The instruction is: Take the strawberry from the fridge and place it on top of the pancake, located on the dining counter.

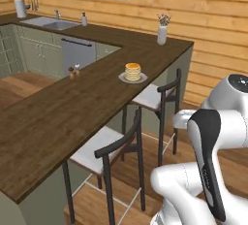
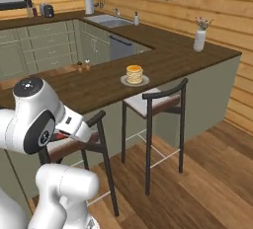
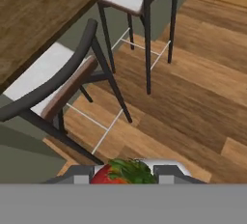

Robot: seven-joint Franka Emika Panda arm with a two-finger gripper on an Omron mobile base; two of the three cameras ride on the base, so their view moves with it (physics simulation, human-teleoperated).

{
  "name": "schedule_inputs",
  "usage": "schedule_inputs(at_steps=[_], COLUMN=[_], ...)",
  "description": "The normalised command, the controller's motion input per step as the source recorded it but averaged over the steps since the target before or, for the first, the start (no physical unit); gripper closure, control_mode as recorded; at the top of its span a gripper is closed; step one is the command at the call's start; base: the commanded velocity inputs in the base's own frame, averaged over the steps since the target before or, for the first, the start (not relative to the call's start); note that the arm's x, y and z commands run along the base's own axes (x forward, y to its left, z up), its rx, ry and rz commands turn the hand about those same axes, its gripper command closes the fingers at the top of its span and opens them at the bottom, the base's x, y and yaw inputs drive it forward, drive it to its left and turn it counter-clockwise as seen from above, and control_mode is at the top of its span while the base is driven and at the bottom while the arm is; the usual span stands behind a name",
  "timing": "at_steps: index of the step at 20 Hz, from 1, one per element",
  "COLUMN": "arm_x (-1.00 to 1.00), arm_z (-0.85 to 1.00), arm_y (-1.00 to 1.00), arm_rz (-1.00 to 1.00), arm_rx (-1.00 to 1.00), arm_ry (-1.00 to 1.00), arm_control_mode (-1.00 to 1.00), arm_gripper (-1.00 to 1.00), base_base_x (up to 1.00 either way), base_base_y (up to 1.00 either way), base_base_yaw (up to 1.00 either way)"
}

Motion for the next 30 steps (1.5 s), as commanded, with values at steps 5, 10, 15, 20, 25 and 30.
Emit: schedule_inputs(at_steps=[5, 10, 15, 20, 25, 30], arm_x=[0.00, 0.00, 0.00, 0.00, 0.00, 0.00], arm_z=[0.00, 0.00, 0.00, 0.00, 0.00, 0.00], arm_y=[0.00, 0.00, 0.00, 0.00, 0.00, 0.00], arm_rz=[0.00, 0.00, 0.00, 0.00, 0.00, 0.00], arm_rx=[0.00, 0.00, 0.00, 0.00, 0.00, 0.00], arm_ry=[0.00, 0.00, 0.00, 0.00, 0.00, 0.00], arm_control_mode=[1.00, 1.00, 1.00, 1.00, 1.00, 1.00], arm_gripper=[1.00, 1.00, 1.00, 1.00, 1.00, 1.00], base_base_x=[0.58, -0.04, 0.42, 1.00, 0.77, 0.60], base_base_y=[-1.00, -1.00, -0.88, -0.50, -0.57, -0.65], base_base_yaw=[-0.08, -0.38, -0.16, 0.53, 0.70, 0.71])
